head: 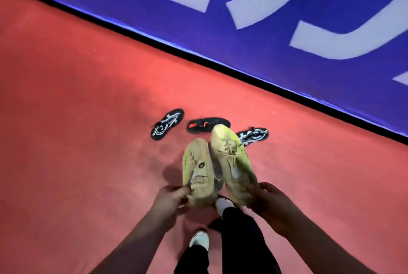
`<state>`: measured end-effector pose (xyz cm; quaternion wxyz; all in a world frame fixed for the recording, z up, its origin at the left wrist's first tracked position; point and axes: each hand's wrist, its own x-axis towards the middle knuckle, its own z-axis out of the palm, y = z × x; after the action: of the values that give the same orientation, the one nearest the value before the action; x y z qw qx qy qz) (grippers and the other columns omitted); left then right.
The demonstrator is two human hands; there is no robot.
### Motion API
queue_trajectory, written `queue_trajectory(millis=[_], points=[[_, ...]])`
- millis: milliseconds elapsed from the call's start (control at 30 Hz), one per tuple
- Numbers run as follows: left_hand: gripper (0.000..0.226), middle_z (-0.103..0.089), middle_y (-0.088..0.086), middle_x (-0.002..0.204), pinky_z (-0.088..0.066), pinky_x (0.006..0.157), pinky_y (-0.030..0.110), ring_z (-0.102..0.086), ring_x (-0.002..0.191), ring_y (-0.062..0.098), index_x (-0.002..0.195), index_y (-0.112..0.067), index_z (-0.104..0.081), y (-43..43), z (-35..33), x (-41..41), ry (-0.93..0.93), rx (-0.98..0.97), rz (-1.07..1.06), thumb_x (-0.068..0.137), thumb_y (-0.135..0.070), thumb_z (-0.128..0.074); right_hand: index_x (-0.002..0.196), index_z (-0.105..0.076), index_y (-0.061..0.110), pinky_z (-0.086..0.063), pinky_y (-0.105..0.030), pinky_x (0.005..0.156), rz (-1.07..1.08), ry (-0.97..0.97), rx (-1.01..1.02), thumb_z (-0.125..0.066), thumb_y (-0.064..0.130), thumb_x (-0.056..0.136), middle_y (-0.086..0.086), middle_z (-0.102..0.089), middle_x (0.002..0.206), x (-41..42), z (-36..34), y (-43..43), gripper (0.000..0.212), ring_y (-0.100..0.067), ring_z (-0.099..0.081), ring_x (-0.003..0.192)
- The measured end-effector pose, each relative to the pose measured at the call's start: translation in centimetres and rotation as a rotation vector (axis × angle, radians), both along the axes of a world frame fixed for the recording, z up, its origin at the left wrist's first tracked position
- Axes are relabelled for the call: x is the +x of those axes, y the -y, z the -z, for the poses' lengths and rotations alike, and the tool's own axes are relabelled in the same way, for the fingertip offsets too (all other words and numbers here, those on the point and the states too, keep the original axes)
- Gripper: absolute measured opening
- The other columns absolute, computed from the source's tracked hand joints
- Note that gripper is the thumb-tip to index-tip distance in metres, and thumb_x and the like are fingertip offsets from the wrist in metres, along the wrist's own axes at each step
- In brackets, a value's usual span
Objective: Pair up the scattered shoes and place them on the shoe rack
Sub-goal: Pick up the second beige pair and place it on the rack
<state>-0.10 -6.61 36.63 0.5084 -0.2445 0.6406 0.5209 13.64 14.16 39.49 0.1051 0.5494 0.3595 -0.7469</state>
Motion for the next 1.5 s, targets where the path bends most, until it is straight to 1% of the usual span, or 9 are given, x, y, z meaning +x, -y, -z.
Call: queue_trajectory(millis=[167,367,500,633,733,933,1067,1233,1500], points=[[0.014,-0.063,0.006,0.059,-0.042,0.047,0.023,-0.058,0.047,0.015,0.078,-0.007,-0.059,-3.2,-10.5,1.8,-0.126,0.148,0.115,0.082,0.007,-0.059,0.091,-0.050,0.008,-0.053,-0.025,0.054,0.205,-0.184,0.057,-0.070,0.005,0.073,-0.011,-0.062,0.072,6.5,-9.8,0.6,0.027,-0.018,-0.064,0.059],[0.020,-0.066,0.003,0.068,-0.049,0.092,0.049,-0.062,0.048,0.009,0.092,-0.007,-0.052,-9.3,-20.3,6.6,-0.146,0.332,0.308,0.083,0.010,-0.058,0.084,-0.057,0.015,-0.057,-0.030,0.075,0.373,-0.243,0.113,-0.084,0.006,0.051,-0.011,-0.073,0.084,16.2,-18.4,0.4,0.044,-0.021,-0.070,0.070],[0.041,-0.066,0.009,0.094,-0.051,0.082,0.043,-0.064,0.084,0.020,0.088,-0.012,-0.052,-14.5,-25.7,11.5,-0.227,0.436,0.567,0.058,-0.002,-0.077,0.083,-0.060,0.012,-0.060,-0.030,0.070,0.548,-0.326,0.171,-0.089,-0.001,0.042,-0.018,-0.072,0.088,23.6,-22.7,0.6,0.052,-0.024,-0.070,0.071],[0.049,-0.064,0.012,0.097,-0.056,0.066,0.035,-0.063,0.083,0.021,0.098,-0.008,-0.053,-19.3,-29.3,17.8,-0.308,0.515,0.793,0.054,-0.011,-0.075,0.090,-0.059,0.007,-0.059,-0.032,0.065,0.756,-0.434,0.252,-0.083,-0.005,0.045,-0.023,-0.072,0.083,31.0,-25.9,0.7,0.053,-0.026,-0.071,0.069],[0.057,-0.067,0.009,0.101,-0.056,0.070,0.033,-0.066,0.090,0.023,0.103,-0.009,-0.055,-22.2,-31.4,23.8,-0.358,0.578,0.925,0.052,-0.015,-0.078,0.095,-0.057,0.008,-0.058,-0.031,0.066,0.874,-0.476,0.346,-0.077,-0.006,0.052,-0.021,-0.072,0.079,37.1,-27.2,0.2,0.050,-0.024,-0.069,0.065],[0.029,-0.066,0.015,0.089,-0.045,0.056,0.028,-0.060,0.064,0.021,0.100,-0.002,-0.055,-26.4,-34.1,37.9,-0.365,0.694,1.003,0.075,0.009,-0.067,0.098,-0.060,0.005,-0.059,-0.035,0.074,0.996,-0.509,0.494,-0.092,0.000,0.037,-0.026,-0.066,0.094,49.8,-28.8,-1.9,0.068,-0.029,-0.068,0.075],[0.037,-0.067,0.011,0.089,-0.051,0.054,0.027,-0.063,0.066,0.018,0.097,-0.006,-0.055,-30.0,-35.8,46.4,-0.366,0.748,1.045,0.067,0.002,-0.075,0.097,-0.059,0.003,-0.059,-0.031,0.067,1.044,-0.513,0.567,-0.082,-0.005,0.045,-0.021,-0.069,0.086,57.7,-30.6,-4.8,0.057,-0.024,-0.070,0.071],[0.029,-0.067,0.008,0.087,-0.051,0.051,0.025,-0.066,0.061,0.013,0.101,-0.004,-0.053,-33.5,-36.1,53.7,-0.343,0.766,1.072,0.078,0.006,-0.066,0.094,-0.062,0.007,-0.057,-0.030,0.064,1.085,-0.478,0.595,-0.095,0.007,0.033,-0.018,-0.066,0.087,64.6,-31.1,-7.4,0.070,-0.022,-0.069,0.070],[0.027,-0.064,0.003,0.086,-0.056,0.062,0.029,-0.068,0.067,0.008,0.101,-0.010,-0.054,-43.1,-35.4,63.7,-0.322,0.730,1.200,0.079,-0.002,-0.069,0.087,-0.060,0.008,-0.057,-0.028,0.060,1.229,-0.482,0.548,-0.071,-0.005,0.063,-0.017,-0.069,0.086,73.1,-30.2,-13.7,0.030,-0.024,-0.068,0.064]])
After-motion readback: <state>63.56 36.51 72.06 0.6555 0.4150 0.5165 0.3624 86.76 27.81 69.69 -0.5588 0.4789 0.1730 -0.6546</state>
